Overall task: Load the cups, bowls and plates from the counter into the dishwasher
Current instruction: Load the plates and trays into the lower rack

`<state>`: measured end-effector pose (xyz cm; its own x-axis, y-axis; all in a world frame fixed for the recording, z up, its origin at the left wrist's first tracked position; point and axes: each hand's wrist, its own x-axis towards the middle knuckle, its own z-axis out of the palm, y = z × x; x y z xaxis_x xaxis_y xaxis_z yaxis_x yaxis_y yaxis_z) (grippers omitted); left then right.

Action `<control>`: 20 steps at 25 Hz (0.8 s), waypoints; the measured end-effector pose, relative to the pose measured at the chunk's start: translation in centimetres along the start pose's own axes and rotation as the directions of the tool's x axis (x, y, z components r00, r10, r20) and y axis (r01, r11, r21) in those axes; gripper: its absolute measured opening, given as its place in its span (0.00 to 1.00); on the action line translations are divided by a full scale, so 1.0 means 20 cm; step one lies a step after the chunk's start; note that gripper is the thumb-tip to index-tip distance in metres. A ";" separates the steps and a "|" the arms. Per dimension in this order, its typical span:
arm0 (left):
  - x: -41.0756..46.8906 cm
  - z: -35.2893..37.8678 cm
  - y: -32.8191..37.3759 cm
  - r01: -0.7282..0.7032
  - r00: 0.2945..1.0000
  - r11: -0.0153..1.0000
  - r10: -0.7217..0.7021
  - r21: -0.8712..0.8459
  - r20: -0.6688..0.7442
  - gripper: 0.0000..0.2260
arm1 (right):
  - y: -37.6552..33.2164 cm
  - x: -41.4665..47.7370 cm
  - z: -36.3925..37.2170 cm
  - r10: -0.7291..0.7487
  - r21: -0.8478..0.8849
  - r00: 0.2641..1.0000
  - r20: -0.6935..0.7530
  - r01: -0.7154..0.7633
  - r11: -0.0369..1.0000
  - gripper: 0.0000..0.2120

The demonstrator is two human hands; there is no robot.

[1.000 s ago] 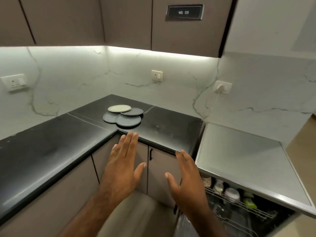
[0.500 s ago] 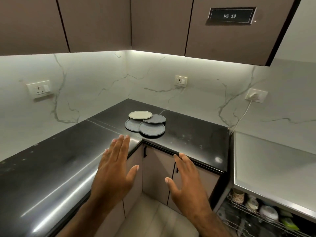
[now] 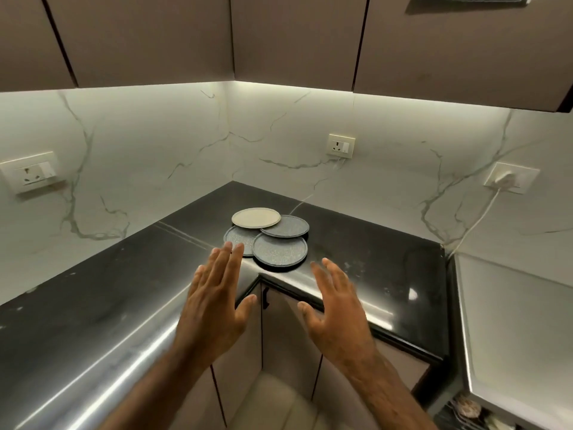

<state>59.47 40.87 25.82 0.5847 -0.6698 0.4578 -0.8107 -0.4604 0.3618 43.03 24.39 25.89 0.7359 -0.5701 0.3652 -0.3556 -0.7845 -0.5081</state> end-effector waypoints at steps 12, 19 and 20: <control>0.81 0.53 -0.12 0.104 0.991 0.994 -0.103 -0.016 0.081 0.44 | 0.51 0.81 0.19 -0.007 0.008 0.996 0.087 0.007 1.000 0.36; 1.29 0.99 -0.49 0.202 0.957 0.978 -0.208 0.047 0.205 0.41 | 0.68 1.38 0.63 0.058 0.007 0.978 0.201 -0.060 0.998 0.37; 1.37 1.06 -0.56 0.209 0.951 0.976 -0.216 0.056 0.221 0.38 | 0.70 1.48 0.71 0.070 -0.004 0.970 0.233 -0.071 0.997 0.37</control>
<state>83.90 15.22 17.05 0.7245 -0.6660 0.1779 -0.6710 -0.6223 0.4031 67.94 0.11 18.58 0.8229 -0.5514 0.1370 -0.4096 -0.7428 -0.5296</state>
